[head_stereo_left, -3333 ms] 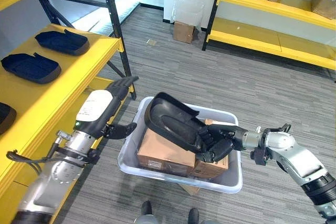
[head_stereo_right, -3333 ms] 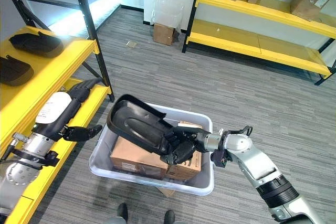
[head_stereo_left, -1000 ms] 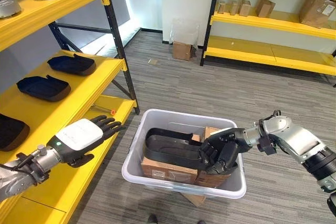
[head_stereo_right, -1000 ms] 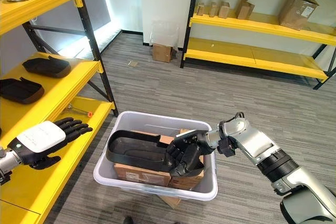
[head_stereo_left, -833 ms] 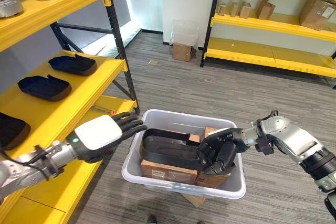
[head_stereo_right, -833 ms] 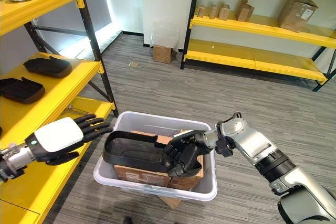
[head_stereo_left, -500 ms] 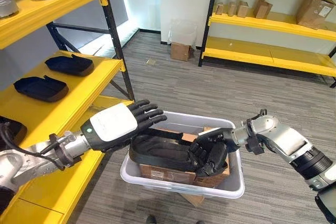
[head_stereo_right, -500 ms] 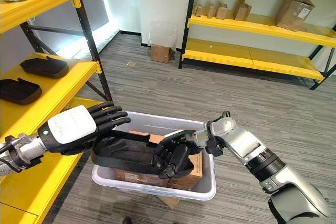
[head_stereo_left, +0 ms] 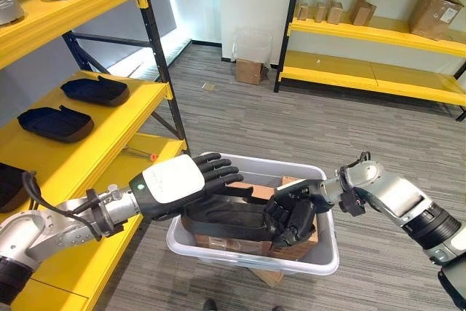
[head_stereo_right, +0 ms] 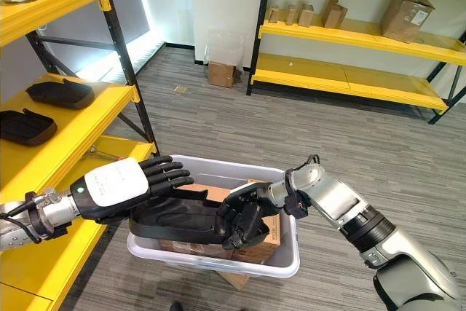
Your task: Move parts from the plastic box to the shelf.
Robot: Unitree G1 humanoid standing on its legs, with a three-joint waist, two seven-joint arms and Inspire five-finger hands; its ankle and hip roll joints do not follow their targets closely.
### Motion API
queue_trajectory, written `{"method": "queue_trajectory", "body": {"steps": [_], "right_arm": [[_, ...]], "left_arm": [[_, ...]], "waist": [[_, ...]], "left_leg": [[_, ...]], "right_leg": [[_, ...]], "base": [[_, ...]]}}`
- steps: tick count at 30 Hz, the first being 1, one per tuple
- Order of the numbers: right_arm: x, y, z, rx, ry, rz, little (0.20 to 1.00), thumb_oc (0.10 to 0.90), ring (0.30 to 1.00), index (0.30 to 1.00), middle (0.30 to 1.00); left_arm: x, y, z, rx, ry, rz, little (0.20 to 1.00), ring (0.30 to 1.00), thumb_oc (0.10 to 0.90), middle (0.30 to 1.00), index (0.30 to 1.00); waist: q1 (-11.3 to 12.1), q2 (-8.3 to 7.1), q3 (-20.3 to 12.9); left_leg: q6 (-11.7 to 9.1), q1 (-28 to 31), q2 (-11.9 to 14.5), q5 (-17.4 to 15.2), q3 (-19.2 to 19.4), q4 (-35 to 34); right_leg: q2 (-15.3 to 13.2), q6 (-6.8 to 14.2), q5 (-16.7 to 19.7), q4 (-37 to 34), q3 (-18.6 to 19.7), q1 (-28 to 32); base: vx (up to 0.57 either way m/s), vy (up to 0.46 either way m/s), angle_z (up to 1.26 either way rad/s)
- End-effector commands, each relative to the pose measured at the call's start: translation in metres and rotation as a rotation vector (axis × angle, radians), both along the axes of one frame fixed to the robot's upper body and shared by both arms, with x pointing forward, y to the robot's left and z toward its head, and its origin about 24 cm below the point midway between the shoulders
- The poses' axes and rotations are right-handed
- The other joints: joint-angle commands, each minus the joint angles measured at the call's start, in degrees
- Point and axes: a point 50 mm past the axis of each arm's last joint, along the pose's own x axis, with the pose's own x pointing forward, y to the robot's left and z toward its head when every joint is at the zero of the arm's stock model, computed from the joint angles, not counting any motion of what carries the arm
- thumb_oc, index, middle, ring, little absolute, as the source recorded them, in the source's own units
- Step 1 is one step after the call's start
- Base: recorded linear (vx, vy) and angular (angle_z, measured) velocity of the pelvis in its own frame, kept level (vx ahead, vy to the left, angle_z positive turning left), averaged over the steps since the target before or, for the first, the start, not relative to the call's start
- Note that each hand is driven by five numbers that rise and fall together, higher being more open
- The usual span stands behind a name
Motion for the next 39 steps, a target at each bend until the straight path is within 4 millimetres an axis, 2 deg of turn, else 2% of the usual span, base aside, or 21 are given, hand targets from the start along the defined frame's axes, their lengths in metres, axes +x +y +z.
{"method": "queue_trajectory", "body": {"steps": [1, 14, 21, 28, 34, 36, 39], "right_arm": [[0.008, 0.023, 0.046, 0.110, -0.170, 0.114, 0.300, 0.400, 0.300, 0.300, 0.300], [0.015, 0.049, 0.038, 0.130, -0.196, 0.107, 0.300, 0.400, 0.300, 0.300, 0.300], [0.018, 0.058, 0.031, 0.119, -0.209, 0.129, 0.300, 0.400, 0.300, 0.300, 0.300], [0.016, 0.057, 0.027, 0.087, -0.198, 0.139, 0.300, 0.400, 0.300, 0.300, 0.300], [0.017, 0.049, 0.025, 0.062, -0.193, 0.137, 0.300, 0.400, 0.300, 0.300, 0.300], [0.018, 0.046, 0.025, 0.056, -0.188, 0.125, 0.300, 0.400, 0.300, 0.300, 0.300], [0.019, 0.038, 0.026, 0.043, -0.182, 0.121, 0.300, 0.400, 0.300, 0.300, 0.300]], "left_arm": [[0.001, -0.023, 0.028, -0.271, -0.073, -0.122, 1.000, 1.000, 0.900, 1.000, 1.000], [0.006, -0.055, 0.028, -0.385, -0.067, -0.250, 1.000, 1.000, 0.900, 1.000, 1.000], [0.011, -0.066, 0.022, -0.384, -0.060, -0.253, 1.000, 1.000, 0.900, 1.000, 1.000], [0.017, -0.059, 0.018, -0.352, -0.082, -0.198, 1.000, 1.000, 0.900, 1.000, 1.000], [0.021, -0.043, 0.016, -0.300, -0.130, -0.127, 1.000, 1.000, 0.900, 1.000, 1.000], [0.024, -0.033, 0.016, -0.284, -0.172, -0.066, 1.000, 1.000, 0.900, 1.000, 1.000], [0.034, 0.003, 0.014, -0.192, -0.287, 0.109, 1.000, 1.000, 0.900, 1.000, 1.000]], "waist": [[-0.1, -0.48, -3.7], [-0.9, -0.54, -3.5], [-0.8, -0.60, -3.5], [-0.9, -0.36, -3.5], [-0.6, -0.28, -3.4], [-0.4, -0.28, -3.4], [-0.3, -0.26, -3.5]], "left_leg": [[0.8, -0.4, 0.5, -2.3, -2.8, -0.5], [1.0, -0.2, 0.4, -3.0, -2.2, -0.5], [1.1, -0.2, 0.3, -3.1, -2.5, -0.5], [1.0, 0.0, 0.3, -3.1, -2.4, -0.5], [0.8, 0.0, 0.4, -3.0, -2.5, -0.5], [0.8, 0.0, 0.4, -3.0, -2.6, -0.5], [0.7, 0.0, 0.4, -2.9, -2.5, -0.5]], "right_leg": [[-3.2, 3.5, 0.2, 2.9, -5.5, -0.1], [-3.7, 4.0, 0.9, 1.9, -5.3, -0.1], [-3.7, 4.1, 0.8, 1.7, -5.3, 0.0], [-3.8, 4.1, 0.7, 1.7, -5.3, 0.2], [-3.8, 4.1, 0.7, 1.6, -5.6, 0.4], [-3.9, 4.1, 0.7, 1.6, -5.7, 0.5], [-3.9, 4.1, 0.7, 1.4, -5.9, 0.5]], "base": [[0.00, 0.000, 0.00], [0.00, 0.010, -0.05], [0.00, 0.000, 0.00], [0.00, 0.000, 0.00], [0.00, 0.000, 0.00], [0.00, 0.000, 0.00], [0.00, 0.000, 0.00]]}}
